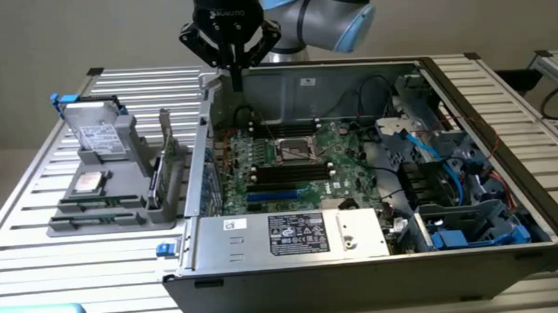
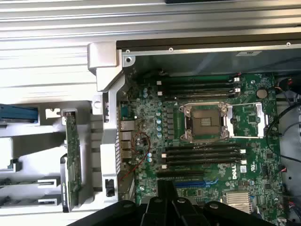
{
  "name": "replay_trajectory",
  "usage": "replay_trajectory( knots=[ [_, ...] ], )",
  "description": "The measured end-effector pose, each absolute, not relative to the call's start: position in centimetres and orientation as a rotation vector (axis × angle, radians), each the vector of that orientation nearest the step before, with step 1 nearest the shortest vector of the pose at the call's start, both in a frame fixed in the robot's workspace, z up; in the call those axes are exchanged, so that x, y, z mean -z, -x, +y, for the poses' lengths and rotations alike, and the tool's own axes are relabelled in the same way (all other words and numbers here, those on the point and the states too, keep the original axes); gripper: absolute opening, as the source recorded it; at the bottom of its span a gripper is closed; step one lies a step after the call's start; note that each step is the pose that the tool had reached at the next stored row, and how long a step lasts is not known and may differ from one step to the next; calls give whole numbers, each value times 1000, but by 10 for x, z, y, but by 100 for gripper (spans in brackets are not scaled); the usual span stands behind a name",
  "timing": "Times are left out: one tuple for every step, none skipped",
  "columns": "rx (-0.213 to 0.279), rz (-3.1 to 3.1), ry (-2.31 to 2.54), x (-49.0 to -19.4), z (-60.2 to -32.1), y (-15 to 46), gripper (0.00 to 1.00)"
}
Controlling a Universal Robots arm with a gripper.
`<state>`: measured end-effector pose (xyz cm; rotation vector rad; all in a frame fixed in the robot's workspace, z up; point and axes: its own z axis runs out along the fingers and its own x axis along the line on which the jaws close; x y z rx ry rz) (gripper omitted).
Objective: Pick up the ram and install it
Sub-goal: 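Reach for the ram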
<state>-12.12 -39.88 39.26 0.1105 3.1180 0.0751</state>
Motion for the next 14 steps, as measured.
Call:
replay_trajectory(
  knots=[
    [-75, 3118, -110, -393, -399, 121, 11],
    [-75, 3118, -110, -393, -399, 121, 11],
    [-75, 3118, -110, -393, -399, 121, 11],
    [-75, 3118, -110, -393, -399, 121, 11],
    [-75, 3118, -110, -393, -399, 121, 11],
    [-75, 3118, -110, -393, -399, 121, 11],
    [-75, 3118, -110, -393, -399, 121, 11],
    [-75, 3118, -110, -393, -399, 121, 11],
    [-75, 3118, -110, -393, -399, 121, 11],
    [-75, 3118, -110, -393, -399, 121, 11],
    [-75, 3118, -110, -393, -399, 121, 11],
    [-75, 3118, -110, -393, -399, 121, 11],
    [-75, 3118, -110, -393, -399, 121, 11],
    [-75, 3118, -110, -393, -399, 121, 11]
  ],
)
